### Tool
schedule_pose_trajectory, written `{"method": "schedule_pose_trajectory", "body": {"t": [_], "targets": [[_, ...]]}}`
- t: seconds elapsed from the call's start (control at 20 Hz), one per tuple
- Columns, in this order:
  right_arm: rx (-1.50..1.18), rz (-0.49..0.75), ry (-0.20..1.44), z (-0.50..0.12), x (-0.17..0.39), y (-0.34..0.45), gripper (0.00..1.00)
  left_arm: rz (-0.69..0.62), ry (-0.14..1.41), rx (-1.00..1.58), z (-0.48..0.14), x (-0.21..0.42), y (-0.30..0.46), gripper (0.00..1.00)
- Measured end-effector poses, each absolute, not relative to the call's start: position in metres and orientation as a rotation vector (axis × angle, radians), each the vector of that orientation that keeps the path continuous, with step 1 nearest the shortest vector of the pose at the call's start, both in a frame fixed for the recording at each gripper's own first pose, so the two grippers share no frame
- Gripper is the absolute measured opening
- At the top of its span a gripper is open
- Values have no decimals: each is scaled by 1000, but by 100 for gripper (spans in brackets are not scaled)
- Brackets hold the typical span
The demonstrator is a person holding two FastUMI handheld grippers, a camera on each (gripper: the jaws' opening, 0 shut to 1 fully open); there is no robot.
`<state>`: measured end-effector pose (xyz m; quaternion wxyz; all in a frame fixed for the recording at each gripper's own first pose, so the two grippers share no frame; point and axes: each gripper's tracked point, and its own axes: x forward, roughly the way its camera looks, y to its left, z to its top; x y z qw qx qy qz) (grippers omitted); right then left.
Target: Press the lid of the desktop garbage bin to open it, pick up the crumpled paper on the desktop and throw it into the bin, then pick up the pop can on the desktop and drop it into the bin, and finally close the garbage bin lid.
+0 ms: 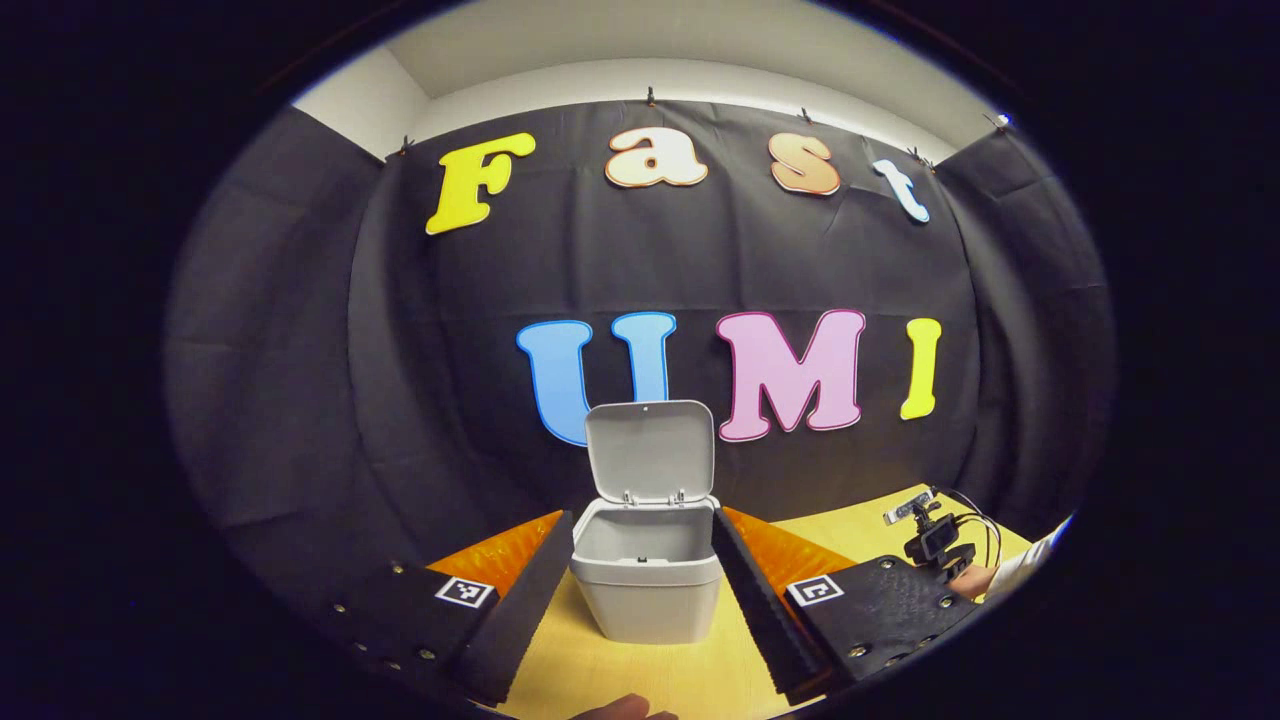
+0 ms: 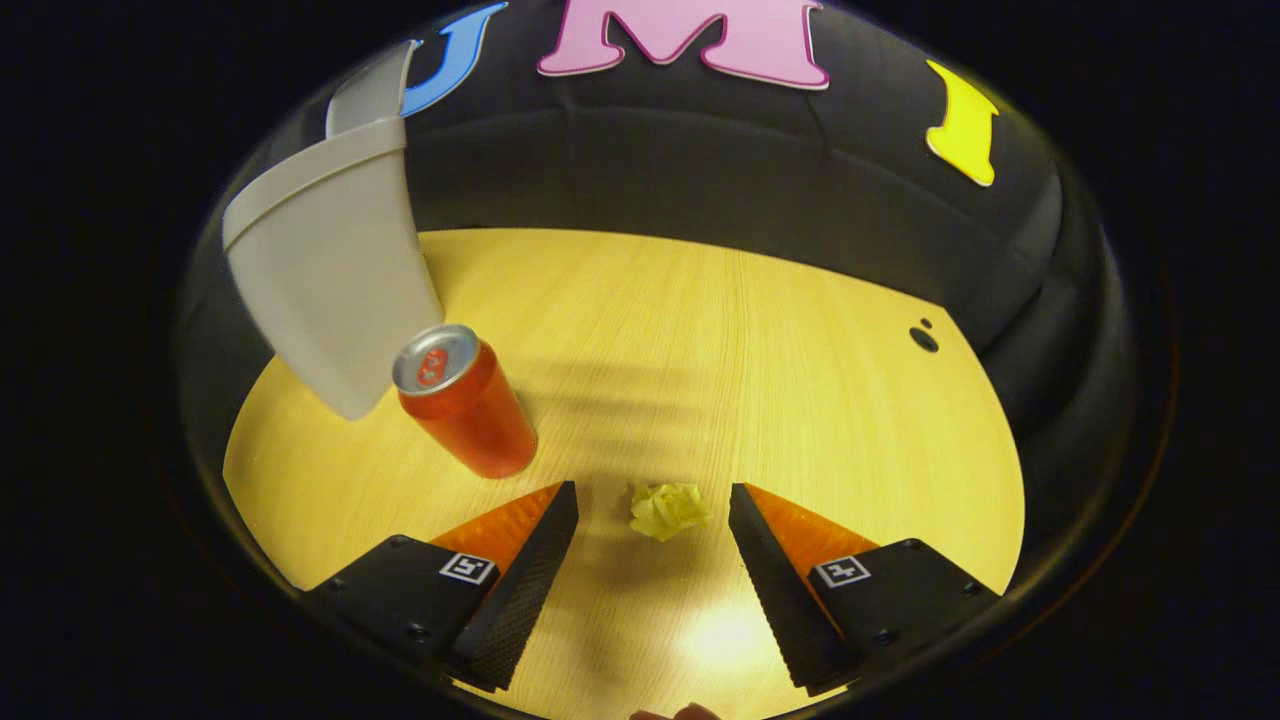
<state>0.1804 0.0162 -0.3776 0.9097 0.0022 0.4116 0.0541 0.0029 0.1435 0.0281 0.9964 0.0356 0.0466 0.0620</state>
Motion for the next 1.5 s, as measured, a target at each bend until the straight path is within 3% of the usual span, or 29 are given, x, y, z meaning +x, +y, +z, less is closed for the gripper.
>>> {"method": "schedule_pose_trajectory", "body": {"t": [0.1, 0.2, 0.25, 0.3, 0.35, 0.4, 0.45, 0.75, 1.2, 1.5], "targets": [[8, 101, 893, -390, 179, 12, 99, 145, 108, 88, 25, -2, 148, 91], [10, 92, 918, -402, 182, 6, 92, 156, 121, 96, 22, -4, 149, 91], [12, 85, 918, -405, 184, 5, 77, 161, 127, 95, 19, -4, 150, 91], [30, 90, 919, -406, 184, 6, 52, 163, 133, 92, 18, -4, 150, 91], [57, 95, 922, -408, 185, 9, 34, 166, 139, 88, 15, -4, 149, 91], [76, 95, 916, -404, 184, 7, 31, 167, 145, 83, 14, -4, 147, 91], [89, 102, 912, -401, 185, 6, 35, 165, 145, 79, 13, -3, 145, 91], [73, 161, 756, -330, 188, 12, 35, 123, 137, 78, 10, 3, 132, 91], [38, 339, 353, -112, 206, 61, 35, 89, 145, 39, 0, 16, 128, 91], [52, 537, 129, 23, 219, 155, 34, 94, 135, 42, 1, 15, 132, 91]]}}
